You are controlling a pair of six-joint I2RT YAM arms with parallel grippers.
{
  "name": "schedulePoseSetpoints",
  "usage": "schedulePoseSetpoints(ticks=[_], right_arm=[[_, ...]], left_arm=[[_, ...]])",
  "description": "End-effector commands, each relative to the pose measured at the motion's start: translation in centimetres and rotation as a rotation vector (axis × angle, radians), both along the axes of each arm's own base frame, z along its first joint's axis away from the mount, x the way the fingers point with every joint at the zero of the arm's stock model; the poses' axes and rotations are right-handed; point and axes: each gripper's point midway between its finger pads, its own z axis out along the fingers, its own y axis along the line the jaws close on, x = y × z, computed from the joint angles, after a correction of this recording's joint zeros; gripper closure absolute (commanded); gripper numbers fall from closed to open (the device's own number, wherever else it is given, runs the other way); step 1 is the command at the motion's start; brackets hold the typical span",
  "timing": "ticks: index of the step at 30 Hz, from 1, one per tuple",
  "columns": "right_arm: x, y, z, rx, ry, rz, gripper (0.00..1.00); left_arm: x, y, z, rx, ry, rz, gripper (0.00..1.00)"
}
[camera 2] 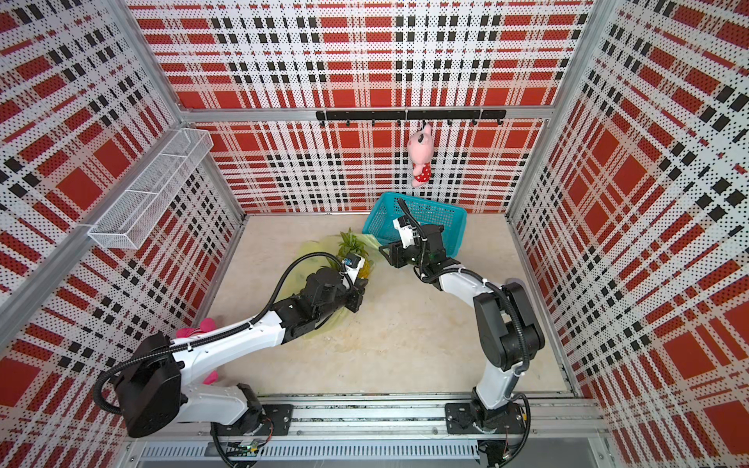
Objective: Place the pineapple into a plastic bag & tie a knot
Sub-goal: Adjust the plastic bag at the center of the board.
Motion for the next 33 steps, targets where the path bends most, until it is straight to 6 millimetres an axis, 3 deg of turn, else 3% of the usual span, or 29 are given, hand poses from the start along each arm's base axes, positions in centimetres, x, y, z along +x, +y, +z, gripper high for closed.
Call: schedulePoseSetpoints(ticks=[1, 5, 11, 14, 19, 23, 27, 33], right_arm=[[-0.5, 0.7, -0.1, -0.024, -0.019, 0.048, 0.42], [-0.6, 1.1, -0.9, -0.062, -0.018, 0.061, 0.38], [-1.3, 2.1, -0.5, -0.086, -0.084, 0.120, 0.30], [-1.4, 1.8, -0.1, -0.083, -0.116, 0.108, 0.32], [-0.5, 0.8, 0.2, -0.099, -0.151, 0.030, 0.62], [-0.2, 0.2, 2.0, -0.084, -0.195, -0.025, 0.96], [-1.4, -0.7, 6.0, -0.047, -0.253, -0.056, 1.00], [-4.0, -2.4, 12.3, -0.045, -0.292, -0.085, 1.00]], left_arm=[[-0.1, 0.4, 1.4, -0.036, -0.032, 0.003, 1.00], [-0.1, 0.5, 1.5, -0.041, -0.033, 0.001, 1.00], [-0.1, 0.6, 1.3, -0.041, -0.026, 0.002, 1.00], [-0.1, 0.7, 1.3, -0.041, -0.025, 0.005, 1.00], [-0.1, 1.0, 1.5, -0.040, -0.030, 0.007, 1.00], [-0.1, 1.4, 1.9, -0.036, -0.039, 0.011, 1.00], [-0.5, 2.7, 4.1, -0.044, -0.075, 0.027, 1.00], [-1.3, 6.7, 12.1, -0.166, -0.222, 0.090, 1.00]])
